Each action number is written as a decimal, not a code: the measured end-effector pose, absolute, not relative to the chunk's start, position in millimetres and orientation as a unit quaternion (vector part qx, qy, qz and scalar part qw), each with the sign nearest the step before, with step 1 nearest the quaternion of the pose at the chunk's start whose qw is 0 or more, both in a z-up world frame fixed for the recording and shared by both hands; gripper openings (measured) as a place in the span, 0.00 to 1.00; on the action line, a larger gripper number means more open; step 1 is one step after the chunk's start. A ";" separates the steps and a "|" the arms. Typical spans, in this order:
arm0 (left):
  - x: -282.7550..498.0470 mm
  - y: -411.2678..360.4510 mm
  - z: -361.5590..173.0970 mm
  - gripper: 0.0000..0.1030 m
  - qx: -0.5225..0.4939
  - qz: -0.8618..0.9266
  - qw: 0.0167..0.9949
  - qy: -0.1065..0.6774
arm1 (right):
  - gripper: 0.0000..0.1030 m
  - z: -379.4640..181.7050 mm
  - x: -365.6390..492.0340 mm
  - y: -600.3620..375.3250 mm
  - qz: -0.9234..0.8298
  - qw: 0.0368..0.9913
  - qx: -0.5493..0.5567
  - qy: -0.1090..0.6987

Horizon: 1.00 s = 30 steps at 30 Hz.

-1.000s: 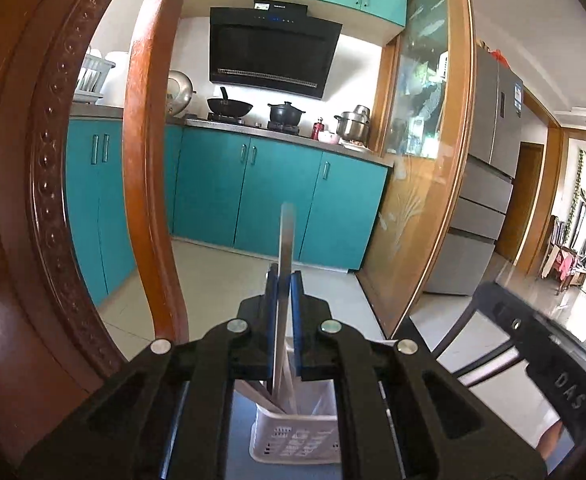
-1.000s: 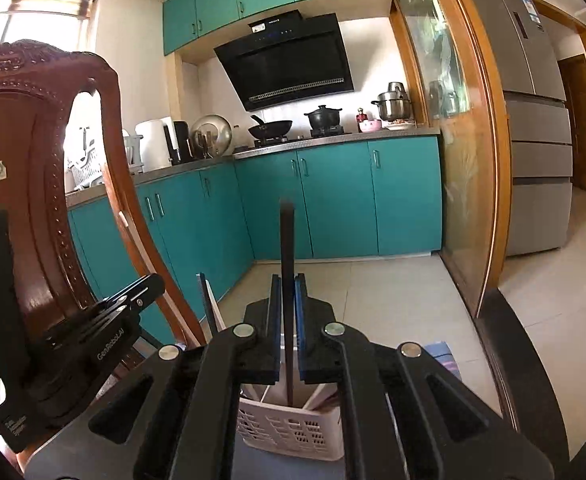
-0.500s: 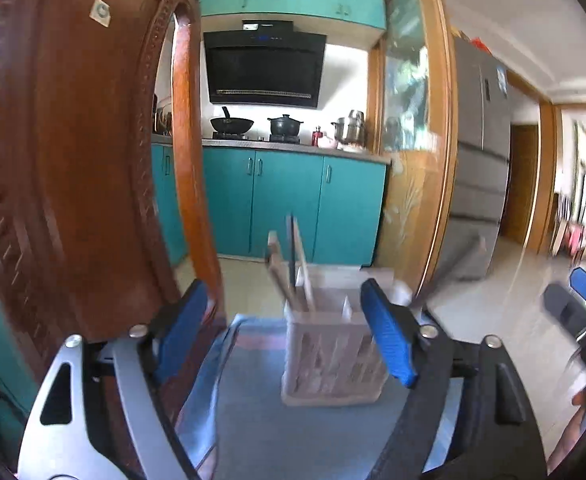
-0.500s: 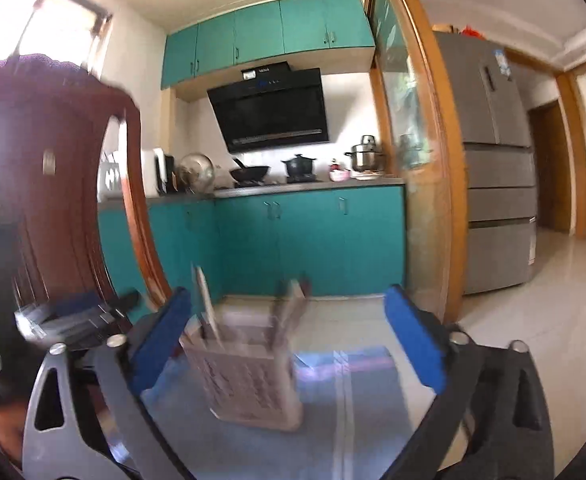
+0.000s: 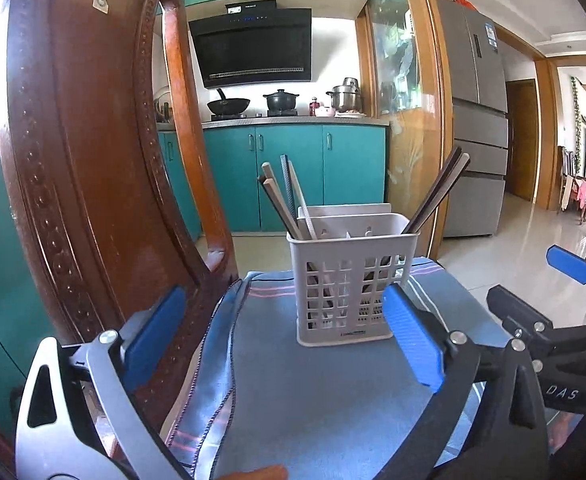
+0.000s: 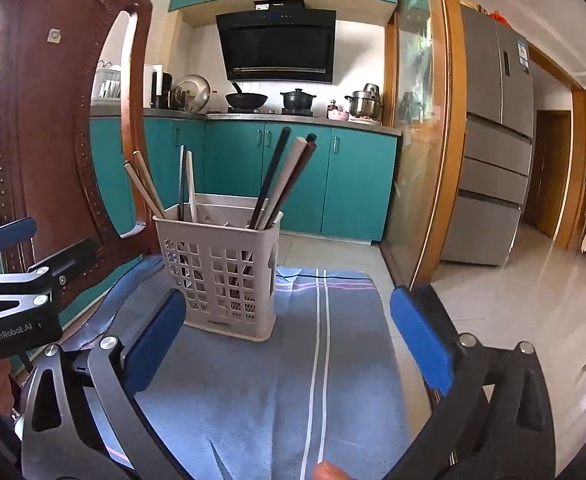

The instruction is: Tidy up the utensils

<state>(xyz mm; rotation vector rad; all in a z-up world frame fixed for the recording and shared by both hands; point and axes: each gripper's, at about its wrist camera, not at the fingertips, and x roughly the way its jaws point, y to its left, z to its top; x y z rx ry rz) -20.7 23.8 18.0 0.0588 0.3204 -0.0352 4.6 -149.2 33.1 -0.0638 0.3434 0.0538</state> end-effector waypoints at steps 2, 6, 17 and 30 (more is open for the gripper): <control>-21.2 23.9 17.8 0.96 0.030 -0.015 0.987 0.160 | 0.97 32.2 4.2 -148.1 0.025 0.984 -0.036 0.171; -21.4 23.2 17.7 0.96 0.033 -0.013 0.986 0.162 | 0.97 31.7 5.5 -144.1 0.028 0.983 -0.042 0.174; -20.6 23.0 20.1 0.97 0.033 -0.011 0.986 0.166 | 0.97 32.1 4.6 -141.3 0.026 0.984 -0.043 0.172; -17.9 20.6 19.3 0.97 0.034 -0.010 0.985 0.167 | 0.97 31.2 3.9 -143.0 0.024 0.984 -0.042 0.171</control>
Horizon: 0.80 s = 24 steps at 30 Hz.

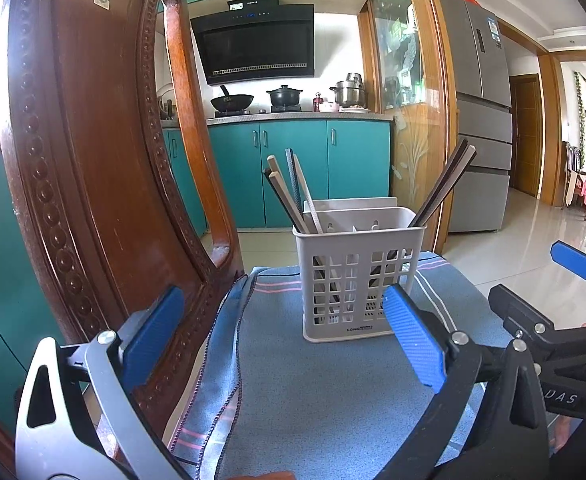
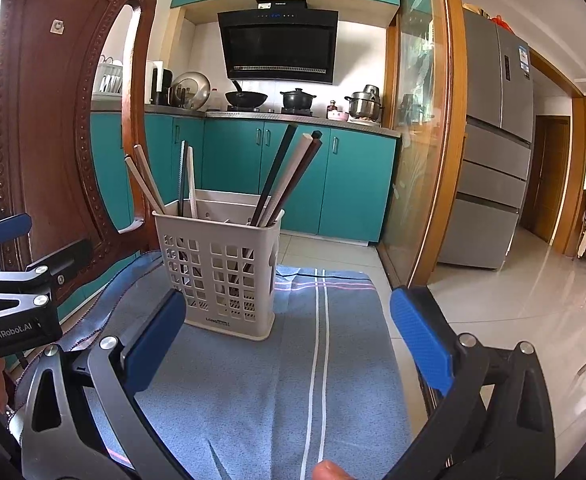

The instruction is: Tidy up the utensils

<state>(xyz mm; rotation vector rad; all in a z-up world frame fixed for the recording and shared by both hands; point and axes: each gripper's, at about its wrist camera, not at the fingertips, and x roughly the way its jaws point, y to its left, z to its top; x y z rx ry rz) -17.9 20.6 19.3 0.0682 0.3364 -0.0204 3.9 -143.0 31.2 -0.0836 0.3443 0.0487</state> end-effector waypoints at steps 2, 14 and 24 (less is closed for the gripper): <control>-18.1 20.2 19.3 0.97 0.034 -0.010 0.985 0.168 | 0.97 31.2 3.9 -143.3 0.025 0.984 -0.041 0.171; -15.9 18.8 17.2 0.97 0.032 -0.017 0.984 0.173 | 0.97 29.5 4.8 -142.0 0.023 0.983 -0.044 0.174; -18.5 15.3 15.1 0.97 0.038 -0.016 0.985 0.170 | 0.97 29.0 4.6 -142.8 0.022 0.983 -0.046 0.178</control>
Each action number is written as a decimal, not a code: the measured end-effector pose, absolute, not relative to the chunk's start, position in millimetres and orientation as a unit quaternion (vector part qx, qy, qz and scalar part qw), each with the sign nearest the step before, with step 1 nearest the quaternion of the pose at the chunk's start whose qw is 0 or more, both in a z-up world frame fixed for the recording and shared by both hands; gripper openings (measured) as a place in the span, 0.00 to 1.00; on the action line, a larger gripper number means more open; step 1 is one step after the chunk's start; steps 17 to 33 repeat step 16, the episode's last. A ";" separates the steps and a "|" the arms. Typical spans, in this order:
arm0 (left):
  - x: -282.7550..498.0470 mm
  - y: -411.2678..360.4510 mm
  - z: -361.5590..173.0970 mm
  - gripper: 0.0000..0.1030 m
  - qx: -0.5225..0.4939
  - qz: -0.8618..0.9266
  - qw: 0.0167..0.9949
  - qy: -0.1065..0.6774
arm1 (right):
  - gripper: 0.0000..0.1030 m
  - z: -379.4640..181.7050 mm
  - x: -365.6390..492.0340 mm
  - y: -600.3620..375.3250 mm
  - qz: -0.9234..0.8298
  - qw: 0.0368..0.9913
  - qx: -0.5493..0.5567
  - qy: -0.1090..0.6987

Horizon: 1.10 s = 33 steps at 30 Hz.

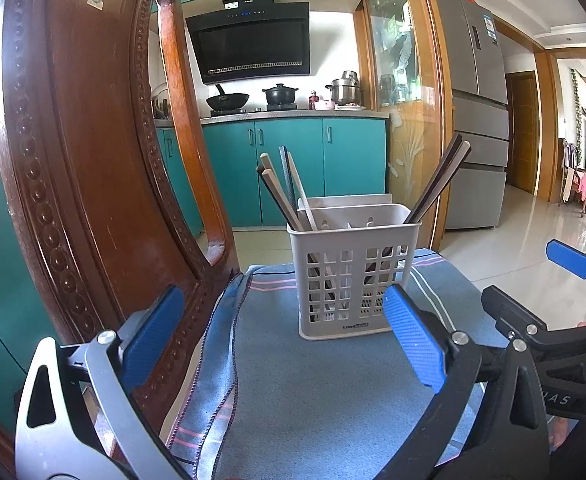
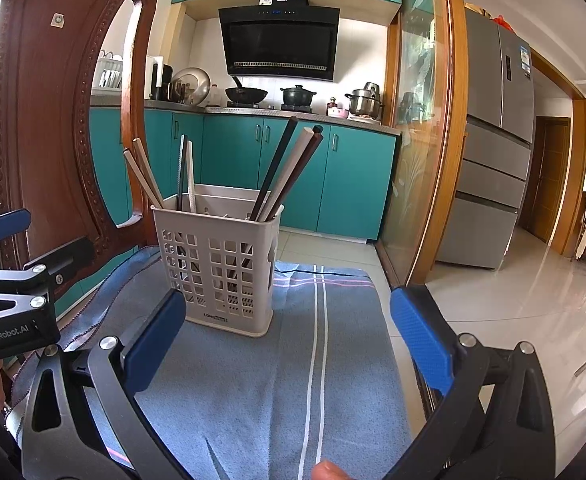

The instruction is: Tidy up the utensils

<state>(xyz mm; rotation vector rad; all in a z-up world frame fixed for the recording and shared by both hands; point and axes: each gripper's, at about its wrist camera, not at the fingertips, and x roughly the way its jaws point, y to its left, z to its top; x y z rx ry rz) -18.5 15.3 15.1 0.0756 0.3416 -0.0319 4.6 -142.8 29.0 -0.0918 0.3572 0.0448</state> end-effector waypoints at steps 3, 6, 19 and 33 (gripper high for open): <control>-19.8 14.0 15.3 0.97 0.042 -0.012 0.985 0.168 | 0.97 28.9 4.7 -142.3 0.021 0.983 -0.047 0.177; -20.1 14.9 16.2 0.97 0.042 -0.011 0.985 0.168 | 0.97 28.7 5.0 -142.5 0.022 0.983 -0.047 0.178; -6.1 17.2 8.5 0.97 0.027 -0.024 0.976 0.214 | 0.97 1.7 35.2 -146.4 0.026 0.965 -0.037 0.258; -6.1 17.2 8.5 0.97 0.027 -0.024 0.976 0.214 | 0.97 1.7 35.2 -146.4 0.026 0.965 -0.037 0.258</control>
